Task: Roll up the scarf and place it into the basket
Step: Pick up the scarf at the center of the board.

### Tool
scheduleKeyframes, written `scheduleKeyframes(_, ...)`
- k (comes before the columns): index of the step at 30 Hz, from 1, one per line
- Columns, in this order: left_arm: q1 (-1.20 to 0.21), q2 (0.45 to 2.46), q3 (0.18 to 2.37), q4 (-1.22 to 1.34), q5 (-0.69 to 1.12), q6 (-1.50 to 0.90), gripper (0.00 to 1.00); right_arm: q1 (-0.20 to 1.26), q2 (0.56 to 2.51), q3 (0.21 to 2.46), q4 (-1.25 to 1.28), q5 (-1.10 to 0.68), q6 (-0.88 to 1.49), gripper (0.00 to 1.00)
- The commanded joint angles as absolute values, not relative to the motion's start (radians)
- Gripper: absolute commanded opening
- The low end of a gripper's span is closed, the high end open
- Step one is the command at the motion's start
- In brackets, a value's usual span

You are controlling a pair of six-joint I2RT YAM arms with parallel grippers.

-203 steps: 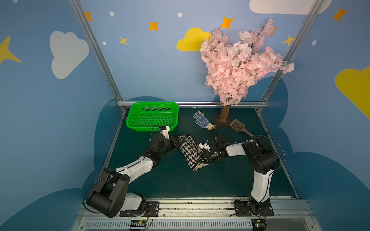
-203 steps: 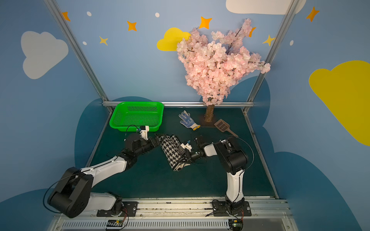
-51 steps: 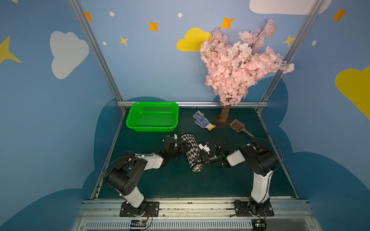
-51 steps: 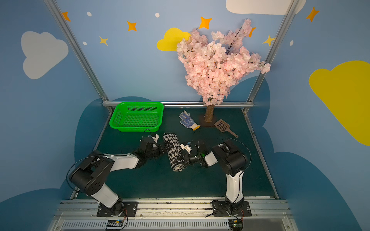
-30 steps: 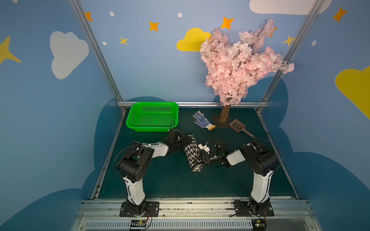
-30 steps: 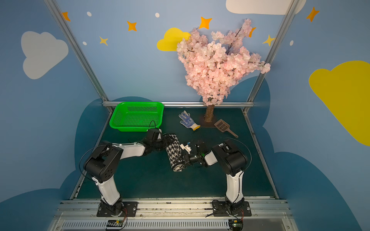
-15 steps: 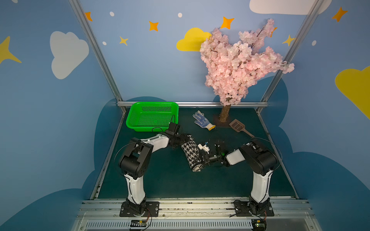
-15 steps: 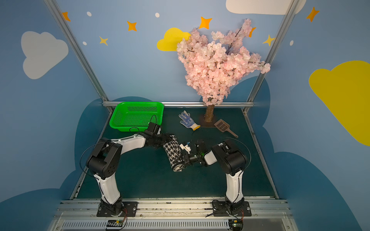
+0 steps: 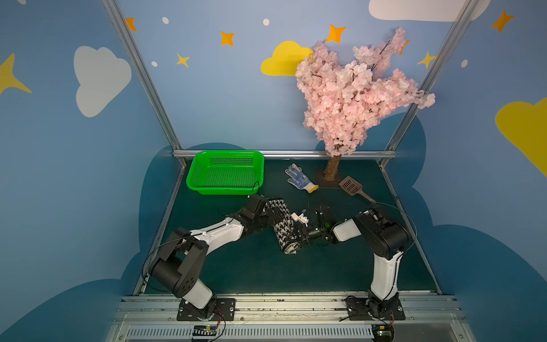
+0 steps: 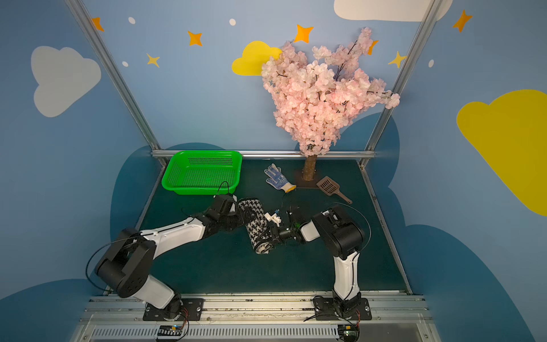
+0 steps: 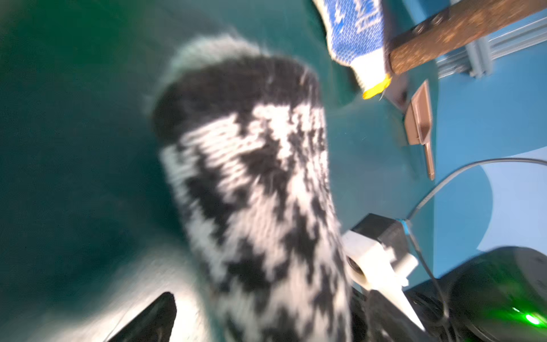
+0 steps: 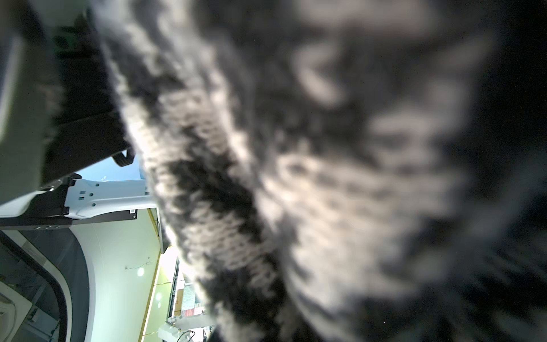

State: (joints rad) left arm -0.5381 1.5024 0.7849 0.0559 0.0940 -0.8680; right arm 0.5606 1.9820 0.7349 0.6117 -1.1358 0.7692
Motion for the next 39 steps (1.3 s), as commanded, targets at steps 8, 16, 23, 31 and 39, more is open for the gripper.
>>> scheduleKeyframes(8, -0.544, 1.34, 0.632, 0.363, 0.137, -0.842, 1.0, 0.56, 2.079, 0.718, 0.526, -1.058, 0.79, 0.22)
scheduleKeyframes(16, -0.545, 1.448, 0.697, 0.548, 0.218, -0.82, 1.0, 0.554, 2.107, 0.713, 0.563, -1.061, 0.815, 0.21)
scheduleKeyframes(23, -0.541, 1.632, 0.722, 0.76, 0.301, -0.879, 1.0, 0.539, 2.132, 0.694, 0.588, -1.065, 0.824, 0.21)
scheduleKeyframes(31, -0.54, 1.748, 0.676, 0.98, 0.325, -0.941, 1.0, 0.52, 2.149, 0.677, 0.592, -1.07, 0.815, 0.21)
scheduleKeyframes(39, -0.525, 1.858, 0.672, 0.991, 0.24, -0.962, 1.0, 0.52, 2.118, 0.639, 0.572, -1.037, 0.807, 0.23)
